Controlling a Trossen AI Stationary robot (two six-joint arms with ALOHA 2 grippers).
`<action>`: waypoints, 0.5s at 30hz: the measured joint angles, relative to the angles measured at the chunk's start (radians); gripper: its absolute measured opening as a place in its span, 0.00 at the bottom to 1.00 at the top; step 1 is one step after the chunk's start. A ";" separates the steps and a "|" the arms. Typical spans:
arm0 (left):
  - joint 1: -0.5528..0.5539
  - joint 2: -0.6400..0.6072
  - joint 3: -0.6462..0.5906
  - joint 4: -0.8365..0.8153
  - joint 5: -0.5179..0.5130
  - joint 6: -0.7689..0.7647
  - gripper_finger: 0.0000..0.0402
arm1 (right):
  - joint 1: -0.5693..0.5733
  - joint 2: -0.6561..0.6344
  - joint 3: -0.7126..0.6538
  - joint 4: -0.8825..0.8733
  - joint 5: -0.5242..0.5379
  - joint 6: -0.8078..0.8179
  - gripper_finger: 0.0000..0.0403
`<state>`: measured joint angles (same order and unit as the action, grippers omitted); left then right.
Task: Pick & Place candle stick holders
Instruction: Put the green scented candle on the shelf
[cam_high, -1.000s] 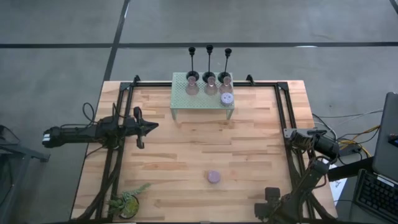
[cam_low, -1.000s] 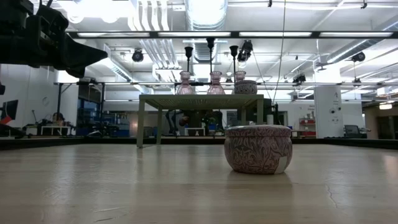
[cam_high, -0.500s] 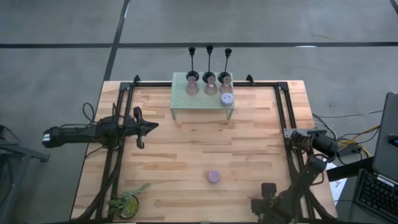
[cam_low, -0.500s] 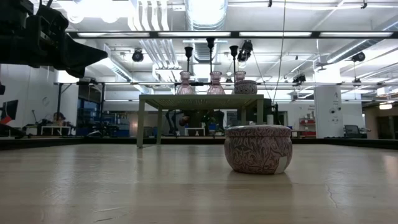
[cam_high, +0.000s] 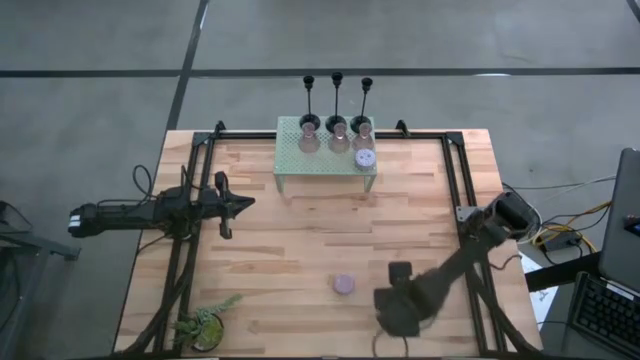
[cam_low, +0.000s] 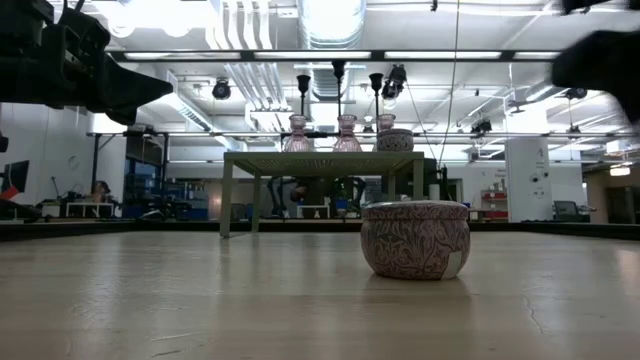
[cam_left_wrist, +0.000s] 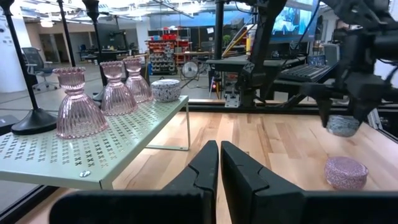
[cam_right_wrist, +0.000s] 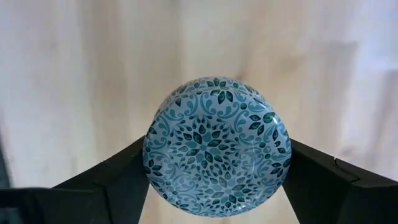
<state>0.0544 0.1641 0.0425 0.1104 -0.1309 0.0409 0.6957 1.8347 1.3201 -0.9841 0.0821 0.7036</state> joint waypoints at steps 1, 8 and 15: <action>0.000 0.000 0.000 0.000 0.000 0.000 0.06 | -0.027 -0.008 0.000 -0.003 0.000 -0.028 0.74; 0.000 0.000 0.000 0.000 0.000 0.000 0.06 | -0.240 -0.085 0.017 -0.008 -0.008 -0.202 0.74; 0.000 0.000 0.000 0.000 0.000 0.000 0.06 | -0.473 -0.156 0.107 -0.008 -0.011 -0.326 0.74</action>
<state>0.0545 0.1642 0.0425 0.1104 -0.1308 0.0410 0.2224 1.6786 1.4275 -0.9926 0.0711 0.3771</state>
